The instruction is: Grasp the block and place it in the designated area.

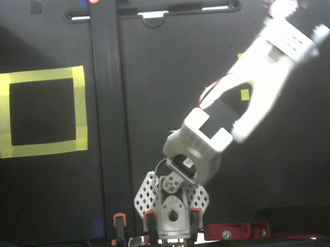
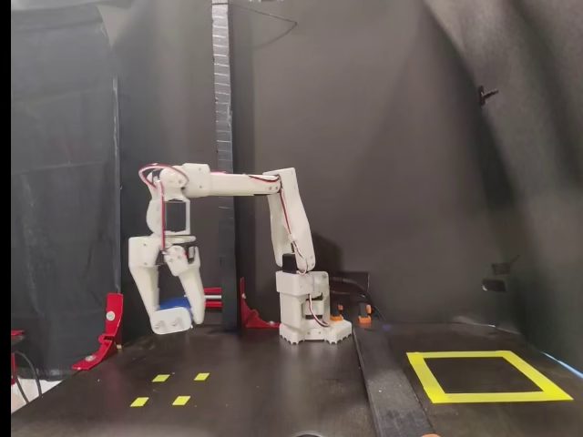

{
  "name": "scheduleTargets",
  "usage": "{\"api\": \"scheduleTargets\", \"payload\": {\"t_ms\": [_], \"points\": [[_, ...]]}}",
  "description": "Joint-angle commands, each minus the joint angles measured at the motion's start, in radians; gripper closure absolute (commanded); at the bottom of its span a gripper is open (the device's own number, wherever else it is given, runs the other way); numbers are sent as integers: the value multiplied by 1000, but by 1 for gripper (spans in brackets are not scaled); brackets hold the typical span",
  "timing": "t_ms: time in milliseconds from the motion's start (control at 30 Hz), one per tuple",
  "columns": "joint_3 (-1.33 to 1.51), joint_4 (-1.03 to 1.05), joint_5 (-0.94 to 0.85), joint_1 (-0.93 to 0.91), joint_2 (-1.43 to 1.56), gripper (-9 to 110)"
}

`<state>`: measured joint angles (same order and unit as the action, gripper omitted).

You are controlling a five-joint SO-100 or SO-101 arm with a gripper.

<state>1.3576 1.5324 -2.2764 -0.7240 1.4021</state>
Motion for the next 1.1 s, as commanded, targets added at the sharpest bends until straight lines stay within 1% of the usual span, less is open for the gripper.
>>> {"api": "scheduleTargets", "payload": {"t_ms": [0, 600, 1067], "points": [[-40, 17, 80, 80, 74, 81], [-25, 14, 744, 693, 92, 81], [-23, 17, 1144, 1155, 57, 81]]}}
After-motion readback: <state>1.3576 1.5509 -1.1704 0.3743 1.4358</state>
